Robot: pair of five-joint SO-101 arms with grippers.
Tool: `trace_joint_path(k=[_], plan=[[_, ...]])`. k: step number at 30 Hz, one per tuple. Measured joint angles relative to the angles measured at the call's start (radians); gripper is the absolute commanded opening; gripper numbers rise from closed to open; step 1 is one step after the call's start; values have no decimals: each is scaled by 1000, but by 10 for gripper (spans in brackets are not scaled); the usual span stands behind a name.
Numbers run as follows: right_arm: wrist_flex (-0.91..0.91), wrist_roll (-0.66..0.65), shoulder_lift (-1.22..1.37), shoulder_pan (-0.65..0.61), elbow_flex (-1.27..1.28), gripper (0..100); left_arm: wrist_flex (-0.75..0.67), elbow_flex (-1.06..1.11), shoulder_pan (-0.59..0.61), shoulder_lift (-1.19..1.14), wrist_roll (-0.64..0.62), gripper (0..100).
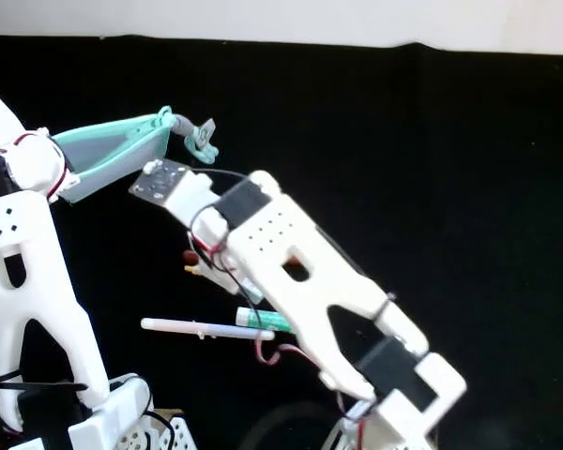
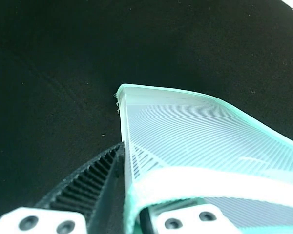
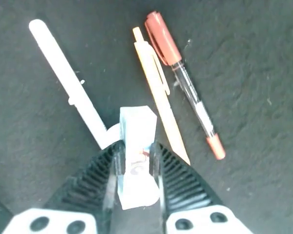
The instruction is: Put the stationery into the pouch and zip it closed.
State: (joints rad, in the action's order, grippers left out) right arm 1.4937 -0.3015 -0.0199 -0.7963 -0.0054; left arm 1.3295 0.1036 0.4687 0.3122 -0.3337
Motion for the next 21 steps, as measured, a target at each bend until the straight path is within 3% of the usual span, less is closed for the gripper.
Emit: trace_joint_path(k=[7, 13, 21], plan=[[-87, 77, -209, -3, 17, 7, 0, 0, 0, 0, 0, 7], [-269, 169, -221, -3, 17, 7, 0, 0, 0, 0, 0, 7], [-425, 190, -221, -3, -15, 6, 0, 0, -5, 0, 0, 7]])
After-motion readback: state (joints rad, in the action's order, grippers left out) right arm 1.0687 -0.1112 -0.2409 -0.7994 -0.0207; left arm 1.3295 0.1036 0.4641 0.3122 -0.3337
